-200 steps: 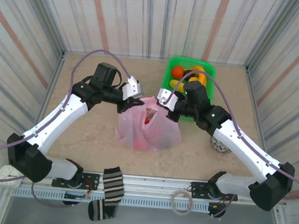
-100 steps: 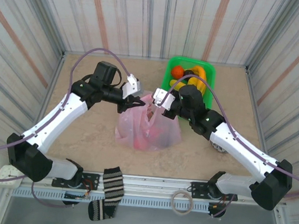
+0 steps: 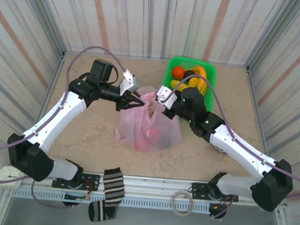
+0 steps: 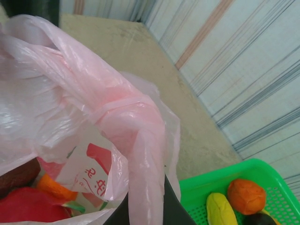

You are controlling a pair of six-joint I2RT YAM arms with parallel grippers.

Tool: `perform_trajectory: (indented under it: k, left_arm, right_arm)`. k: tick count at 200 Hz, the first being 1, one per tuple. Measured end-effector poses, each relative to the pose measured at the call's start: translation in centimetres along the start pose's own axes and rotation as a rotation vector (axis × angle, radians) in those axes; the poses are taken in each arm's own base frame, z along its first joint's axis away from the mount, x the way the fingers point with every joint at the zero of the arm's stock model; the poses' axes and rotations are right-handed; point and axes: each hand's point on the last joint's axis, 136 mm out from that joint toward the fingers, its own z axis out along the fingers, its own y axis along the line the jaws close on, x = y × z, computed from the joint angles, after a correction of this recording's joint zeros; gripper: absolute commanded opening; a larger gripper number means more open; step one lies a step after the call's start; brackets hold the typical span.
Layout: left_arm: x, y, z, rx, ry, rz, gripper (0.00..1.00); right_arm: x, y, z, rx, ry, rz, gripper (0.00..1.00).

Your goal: Place the fake fruits into the plastic bag and tie a complex knot

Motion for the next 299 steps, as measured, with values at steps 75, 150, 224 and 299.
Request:
perform_trajectory:
  k: [75,150,224,299]
  left_arm:
    - [-4.3,3.7,-4.6,-0.141,-0.2,0.08,0.58]
    - [0.1,8.7,1.3,-0.105,-0.128,0.095,0.56]
    - [1.4,6.3,3.0,0.017,-0.149,0.196,0.59]
    - [1.0,4.7,3.6,0.077,-0.17,0.249,0.61]
  right_arm:
    - [-0.2,0.0,0.0,-0.006,-0.012,0.008,0.0]
    - [-0.3,0.1,0.0,-0.011,-0.016,0.012,0.0]
    - [-0.3,0.0,-0.1,-0.01,-0.018,0.011,0.0]
    - [-0.3,0.0,-0.1,-0.011,-0.019,0.016,0.0]
